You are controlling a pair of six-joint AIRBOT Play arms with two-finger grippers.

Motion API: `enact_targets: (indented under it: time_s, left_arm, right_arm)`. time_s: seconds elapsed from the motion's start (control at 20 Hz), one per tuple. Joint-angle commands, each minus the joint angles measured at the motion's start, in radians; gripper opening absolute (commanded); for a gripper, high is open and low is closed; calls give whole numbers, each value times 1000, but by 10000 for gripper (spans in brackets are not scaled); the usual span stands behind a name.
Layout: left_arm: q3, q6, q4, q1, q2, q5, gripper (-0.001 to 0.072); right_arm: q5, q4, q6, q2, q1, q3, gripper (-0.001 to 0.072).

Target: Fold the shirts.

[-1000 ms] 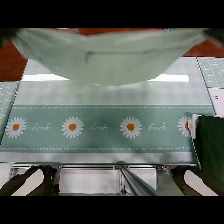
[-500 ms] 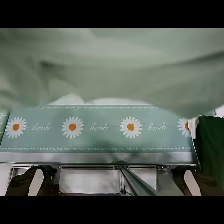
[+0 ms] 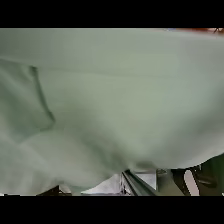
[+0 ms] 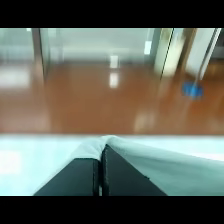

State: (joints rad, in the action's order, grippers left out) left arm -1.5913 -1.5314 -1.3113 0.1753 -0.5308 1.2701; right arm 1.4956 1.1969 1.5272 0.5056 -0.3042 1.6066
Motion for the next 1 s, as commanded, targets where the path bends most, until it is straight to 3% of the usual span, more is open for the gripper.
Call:
enact_targets:
  time_s: [0.0,0.25,0.5,0.6,0.8,0.95]
  left_arm:
    - [164,-19,-36,-12,-88,11,21]
    - [298,44,119,-32,-384,-181,21]
    - [285,45,145,-95,-762,-445,21]
    - [242,42,224,-95,-911,-518,21]
    - [136,7,341,-95,-1129,-517,21]
    - [122,10,377,-95,-1174,-483,21]
  right_arm:
    - [-22,-74,-29,37,1,-222,22]
    - [-272,-207,-150,276,1,-476,22]
    - [-460,-373,-290,684,2,-468,22]
    - [-511,-413,-302,848,3,-419,22]
    - [-528,-535,-305,1090,18,-328,22]
    - [-524,-536,-293,1152,27,-301,22]
